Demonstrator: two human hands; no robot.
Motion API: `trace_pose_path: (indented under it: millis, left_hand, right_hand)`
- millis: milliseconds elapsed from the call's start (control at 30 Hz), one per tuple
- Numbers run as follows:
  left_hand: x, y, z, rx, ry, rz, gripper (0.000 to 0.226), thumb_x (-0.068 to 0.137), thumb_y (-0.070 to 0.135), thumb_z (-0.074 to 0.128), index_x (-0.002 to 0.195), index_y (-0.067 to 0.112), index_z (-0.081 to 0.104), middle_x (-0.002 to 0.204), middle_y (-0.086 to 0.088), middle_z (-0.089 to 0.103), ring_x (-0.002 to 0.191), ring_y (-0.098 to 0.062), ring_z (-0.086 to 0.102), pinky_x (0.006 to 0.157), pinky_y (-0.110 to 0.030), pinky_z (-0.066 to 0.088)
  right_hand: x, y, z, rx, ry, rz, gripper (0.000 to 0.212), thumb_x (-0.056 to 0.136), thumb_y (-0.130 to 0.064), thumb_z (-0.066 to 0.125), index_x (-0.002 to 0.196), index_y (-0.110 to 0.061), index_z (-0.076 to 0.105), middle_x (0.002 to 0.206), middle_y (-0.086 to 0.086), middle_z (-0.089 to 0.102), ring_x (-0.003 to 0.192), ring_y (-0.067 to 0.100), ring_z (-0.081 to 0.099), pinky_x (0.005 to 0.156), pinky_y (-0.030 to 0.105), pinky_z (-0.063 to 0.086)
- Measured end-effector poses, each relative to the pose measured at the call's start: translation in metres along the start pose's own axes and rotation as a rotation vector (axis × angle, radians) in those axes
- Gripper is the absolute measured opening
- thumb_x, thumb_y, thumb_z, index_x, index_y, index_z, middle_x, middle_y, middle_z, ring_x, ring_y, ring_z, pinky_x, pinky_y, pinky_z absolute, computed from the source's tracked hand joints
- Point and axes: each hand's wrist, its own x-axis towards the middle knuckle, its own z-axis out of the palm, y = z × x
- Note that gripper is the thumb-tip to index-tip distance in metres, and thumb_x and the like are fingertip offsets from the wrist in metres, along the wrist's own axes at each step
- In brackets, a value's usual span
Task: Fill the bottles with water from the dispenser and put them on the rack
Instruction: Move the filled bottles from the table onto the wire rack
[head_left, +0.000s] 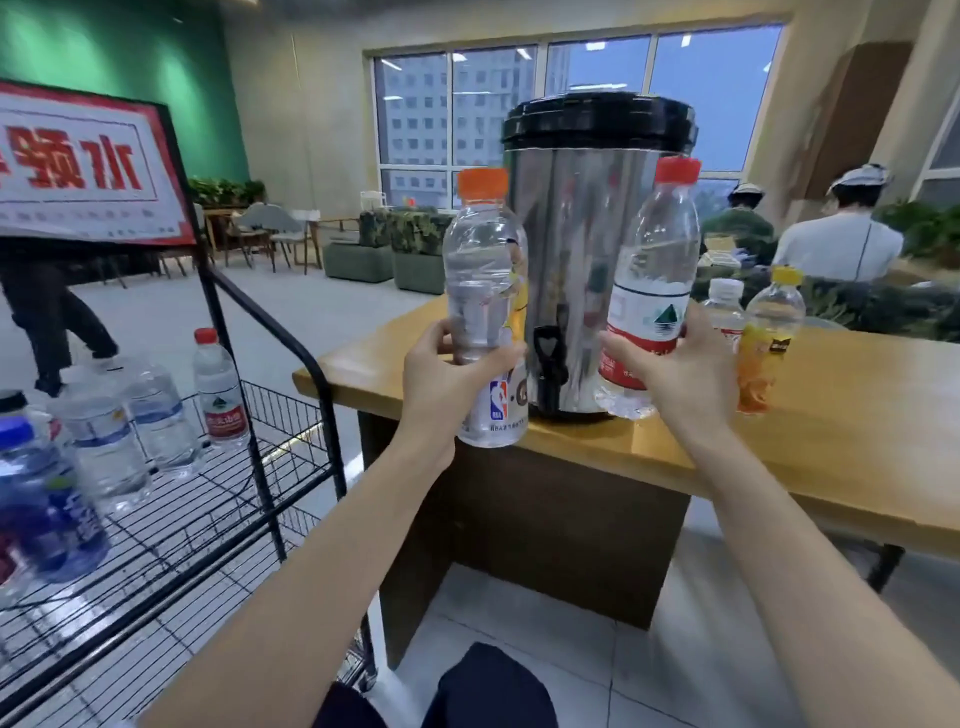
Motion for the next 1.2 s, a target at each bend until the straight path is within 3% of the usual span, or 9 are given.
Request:
trace_pose_path:
  millis: [267, 433, 567, 767, 867, 1000, 1067, 1133, 1200]
  left_hand:
    - [-0.002, 0.004, -0.098, 0.066, 0.192, -0.027, 0.051, 0.068, 0.021, 0.089, 0.111, 0.017, 0.062, 0.104, -0.003, 0.071, 0.091, -0.019, 0.072, 0.083, -0.043, 0.06]
    - [0.012, -0.002, -0.175, 0.122, 0.35, -0.051, 0.044, 0.069, 0.018, 0.088, 0.104, 0.023, 0.062, 0.097, 0.004, 0.071, 0.089, -0.017, 0.071, 0.074, -0.031, 0.059]
    - [0.039, -0.022, -0.238, 0.229, 0.536, -0.074, 0.043, 0.066, 0.022, 0.09, 0.098, 0.027, 0.062, 0.101, 0.002, 0.072, 0.093, -0.019, 0.07, 0.082, -0.041, 0.058]
    - [0.074, -0.082, -0.306, 0.292, 0.831, -0.124, 0.051, 0.075, 0.008, 0.083, 0.116, 0.017, 0.054, 0.109, 0.001, 0.064, 0.105, -0.024, 0.062, 0.093, -0.041, 0.051]
    - [0.085, -0.117, -0.324, 0.274, 0.9, -0.177, 0.059, 0.079, 0.004, 0.077, 0.127, 0.019, 0.046, 0.119, -0.004, 0.064, 0.111, -0.029, 0.061, 0.097, -0.05, 0.05]
    - [0.098, -0.151, -0.337, 0.18, 0.976, -0.321, 0.049, 0.082, 0.0, 0.074, 0.11, 0.022, 0.041, 0.108, -0.012, 0.064, 0.081, -0.035, 0.066, 0.066, -0.049, 0.057]
    - [0.102, -0.166, -0.343, 0.233, 1.033, -0.346, 0.051, 0.081, -0.001, 0.073, 0.109, 0.027, 0.04, 0.106, -0.012, 0.063, 0.084, -0.036, 0.066, 0.07, -0.052, 0.058]
    - [0.105, -0.176, -0.348, 0.284, 1.063, -0.362, 0.058, 0.078, -0.001, 0.073, 0.102, 0.038, 0.037, 0.106, -0.01, 0.061, 0.094, -0.037, 0.065, 0.082, -0.056, 0.056]
    - [0.107, -0.183, -0.351, 0.327, 1.1, -0.357, 0.054, 0.078, 0.0, 0.074, 0.108, 0.028, 0.04, 0.108, -0.007, 0.06, 0.096, -0.029, 0.061, 0.086, -0.044, 0.054]
  right_hand:
    - [-0.04, -0.092, 0.112, 0.162, -0.269, -0.06, 0.076, 0.056, -0.078, 0.069, 0.116, -0.034, 0.057, 0.106, -0.014, 0.068, 0.099, 0.008, 0.065, 0.084, 0.042, 0.056]
    - [-0.057, -0.127, 0.208, 0.288, -0.445, -0.069, 0.059, 0.062, -0.052, 0.082, 0.108, -0.026, 0.056, 0.096, -0.014, 0.063, 0.088, 0.006, 0.06, 0.076, 0.029, 0.053]
    - [-0.063, -0.151, 0.287, 0.417, -0.628, -0.094, 0.056, 0.064, -0.037, 0.088, 0.106, -0.025, 0.052, 0.091, -0.017, 0.057, 0.085, 0.004, 0.057, 0.072, 0.021, 0.05]
    - [-0.08, -0.145, 0.407, 0.447, -0.925, -0.031, 0.066, 0.058, -0.029, 0.091, 0.111, -0.022, 0.052, 0.098, -0.012, 0.064, 0.092, 0.01, 0.063, 0.082, 0.037, 0.055]
    - [-0.092, -0.138, 0.445, 0.423, -1.015, -0.006, 0.072, 0.059, -0.022, 0.092, 0.116, -0.023, 0.049, 0.1, -0.01, 0.063, 0.089, 0.009, 0.059, 0.074, 0.023, 0.049]
    - [-0.107, -0.125, 0.486, 0.398, -1.122, 0.003, 0.089, 0.043, -0.039, 0.089, 0.123, -0.03, 0.049, 0.107, -0.011, 0.067, 0.103, 0.017, 0.063, 0.089, 0.041, 0.053]
    - [-0.113, -0.115, 0.508, 0.367, -1.179, -0.008, 0.084, 0.04, -0.039, 0.087, 0.117, -0.03, 0.053, 0.106, -0.007, 0.068, 0.101, 0.018, 0.064, 0.089, 0.046, 0.054]
    - [-0.117, -0.115, 0.515, 0.343, -1.205, -0.033, 0.072, 0.047, -0.024, 0.089, 0.112, -0.026, 0.057, 0.1, -0.007, 0.068, 0.097, 0.017, 0.064, 0.086, 0.041, 0.054]
    - [-0.122, -0.116, 0.522, 0.365, -1.213, -0.035, 0.069, 0.053, -0.011, 0.09, 0.112, -0.023, 0.056, 0.099, -0.009, 0.066, 0.097, 0.016, 0.062, 0.08, 0.029, 0.05]
